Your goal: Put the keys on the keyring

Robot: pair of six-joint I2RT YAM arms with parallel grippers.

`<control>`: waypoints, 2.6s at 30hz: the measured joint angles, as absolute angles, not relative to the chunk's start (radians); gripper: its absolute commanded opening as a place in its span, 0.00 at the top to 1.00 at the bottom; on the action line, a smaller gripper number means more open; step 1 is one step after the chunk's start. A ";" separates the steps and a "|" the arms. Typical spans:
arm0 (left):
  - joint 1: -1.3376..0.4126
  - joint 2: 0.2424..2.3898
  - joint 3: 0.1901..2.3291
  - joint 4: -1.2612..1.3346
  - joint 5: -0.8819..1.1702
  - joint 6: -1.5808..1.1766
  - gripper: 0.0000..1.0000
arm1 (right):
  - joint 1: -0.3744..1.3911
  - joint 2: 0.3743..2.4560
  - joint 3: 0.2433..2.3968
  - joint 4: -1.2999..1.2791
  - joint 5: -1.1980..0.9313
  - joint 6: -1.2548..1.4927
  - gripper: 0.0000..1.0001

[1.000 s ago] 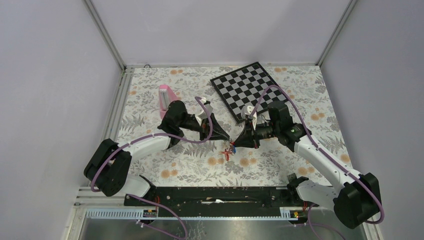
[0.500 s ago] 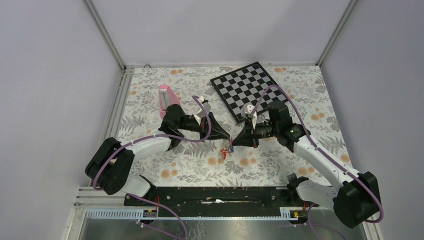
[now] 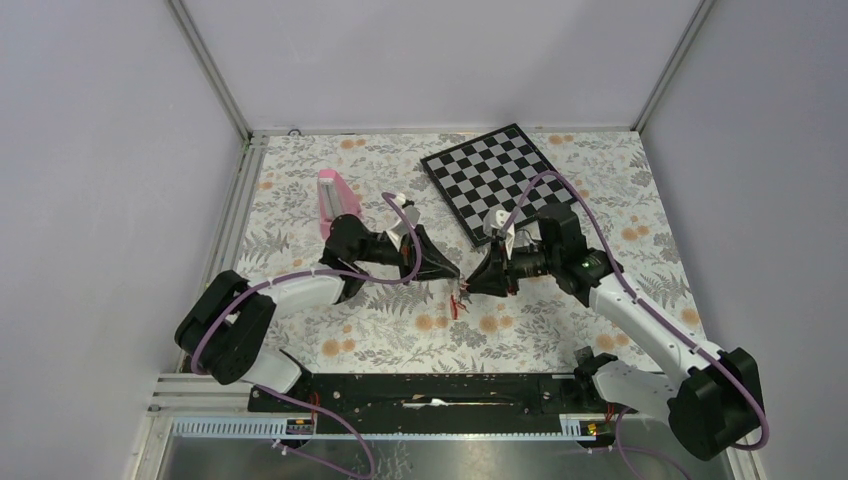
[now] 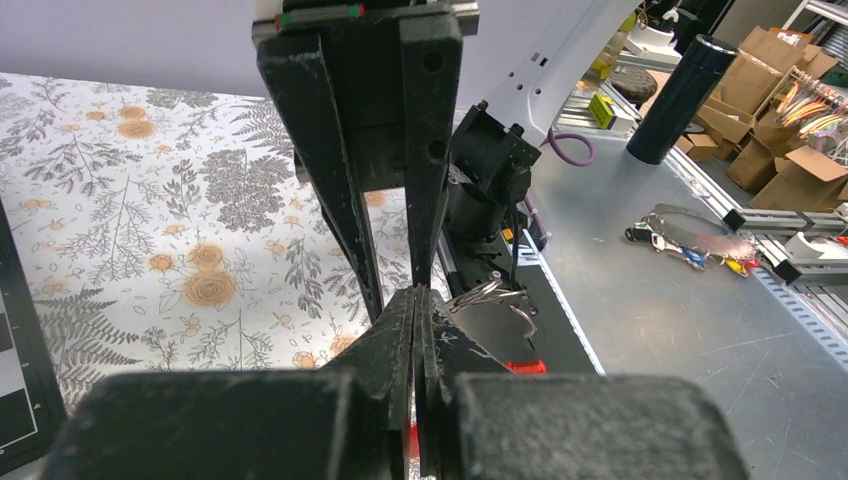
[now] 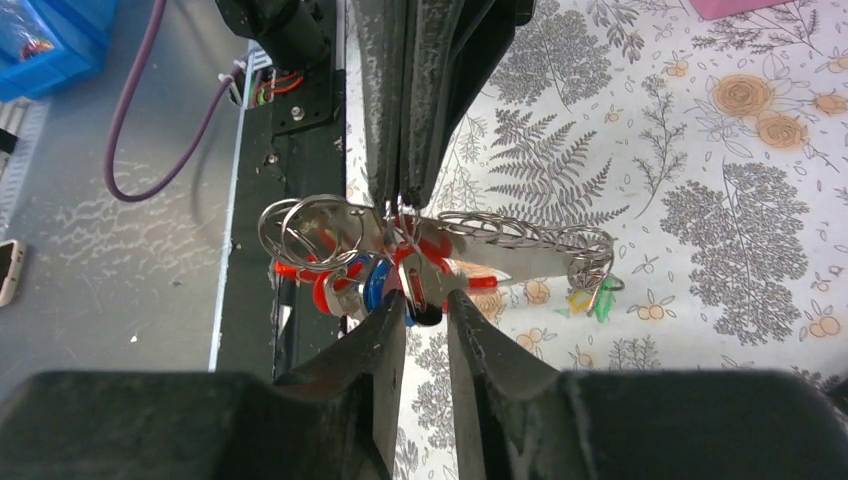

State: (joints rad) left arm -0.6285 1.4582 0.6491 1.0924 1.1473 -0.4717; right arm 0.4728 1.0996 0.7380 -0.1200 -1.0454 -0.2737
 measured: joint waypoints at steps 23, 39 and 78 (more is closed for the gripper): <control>-0.631 1.466 0.616 1.196 1.187 -0.505 1.00 | 0.463 1.064 0.820 -0.209 -1.035 -0.339 0.64; -0.632 1.475 0.616 1.173 1.174 -0.498 1.00 | 0.469 1.084 0.817 -0.114 -1.076 -0.267 0.63; -0.628 1.488 0.616 1.138 1.127 -0.486 0.88 | 0.488 1.114 0.812 -0.129 -1.045 -0.295 1.00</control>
